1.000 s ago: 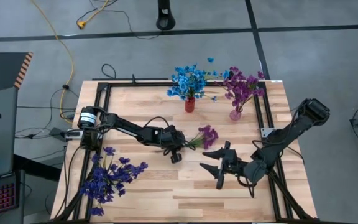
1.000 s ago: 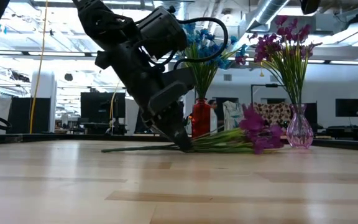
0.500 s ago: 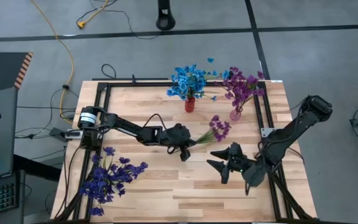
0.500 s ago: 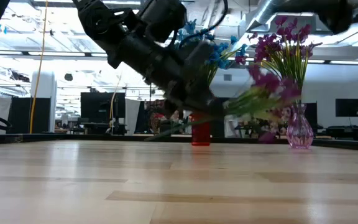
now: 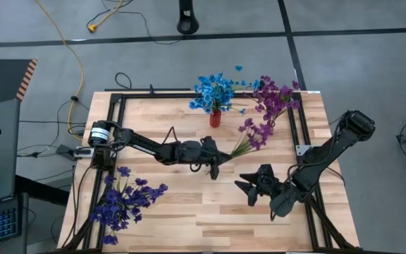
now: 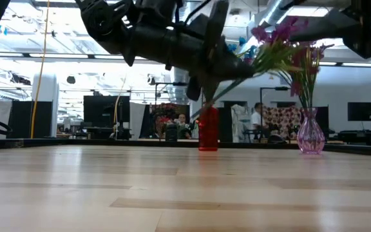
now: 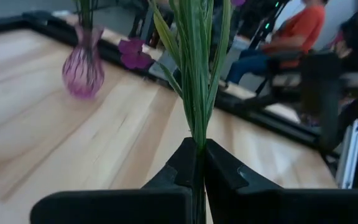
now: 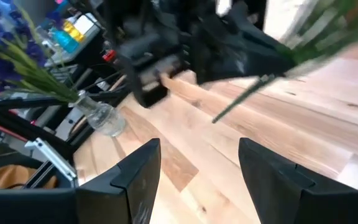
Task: Sort flowers into vase by color
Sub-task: Put the violet flowers into the violet vase
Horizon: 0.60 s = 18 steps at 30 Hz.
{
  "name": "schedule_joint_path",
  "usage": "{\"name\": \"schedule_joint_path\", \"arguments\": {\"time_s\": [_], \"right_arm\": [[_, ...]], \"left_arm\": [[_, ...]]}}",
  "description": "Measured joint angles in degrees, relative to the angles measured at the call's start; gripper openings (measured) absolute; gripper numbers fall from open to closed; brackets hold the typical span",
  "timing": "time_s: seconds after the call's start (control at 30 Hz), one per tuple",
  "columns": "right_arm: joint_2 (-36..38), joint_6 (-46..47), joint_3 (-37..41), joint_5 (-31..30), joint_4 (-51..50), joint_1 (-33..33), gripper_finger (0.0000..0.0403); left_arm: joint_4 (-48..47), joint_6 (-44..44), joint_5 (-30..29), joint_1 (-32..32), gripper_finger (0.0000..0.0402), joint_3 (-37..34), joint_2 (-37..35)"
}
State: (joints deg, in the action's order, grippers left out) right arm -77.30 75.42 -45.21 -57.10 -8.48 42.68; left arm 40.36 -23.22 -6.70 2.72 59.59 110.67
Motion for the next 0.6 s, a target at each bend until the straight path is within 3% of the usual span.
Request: {"name": "schedule_joint_path", "arguments": {"time_s": [0.17,0.3,0.6], "right_arm": [[0.0,4.2,0.0,-2.3,-4.1,0.0,0.0244],[0.0,4.7,0.0,-7.7,-5.2,0.0,0.0244],[0.0,-2.2,0.0,-19.5,-5.2,-0.1,0.0244]], "left_arm": [[4.0,0.6,0.2,0.0,0.0,0.0,0.0],[6.8,0.9,0.4,0.0,0.0,0.0,0.0],[7.5,0.9,0.4,0.0,0.0,0.0,0.0]]}}
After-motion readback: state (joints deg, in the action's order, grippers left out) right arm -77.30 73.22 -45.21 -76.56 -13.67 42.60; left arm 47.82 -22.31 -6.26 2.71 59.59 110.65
